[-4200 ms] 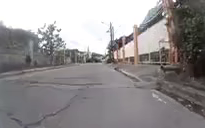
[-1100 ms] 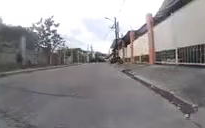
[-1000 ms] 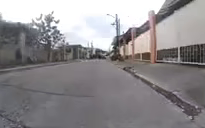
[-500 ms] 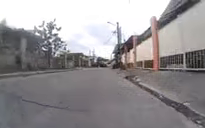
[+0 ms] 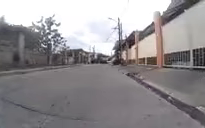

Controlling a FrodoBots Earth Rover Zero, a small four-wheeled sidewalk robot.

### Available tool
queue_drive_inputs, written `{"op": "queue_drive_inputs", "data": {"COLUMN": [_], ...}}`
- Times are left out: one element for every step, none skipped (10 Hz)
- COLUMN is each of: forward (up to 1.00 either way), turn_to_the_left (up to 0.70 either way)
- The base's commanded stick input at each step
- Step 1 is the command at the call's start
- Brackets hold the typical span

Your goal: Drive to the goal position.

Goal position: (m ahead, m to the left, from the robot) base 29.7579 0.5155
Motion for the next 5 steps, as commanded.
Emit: {"op": "queue_drive_inputs", "data": {"forward": [0.68, 0.68, 0.68, 0.68, 0.68], "turn_to_the_left": [0.00, 0.00, 0.00, 0.00, 0.00]}}
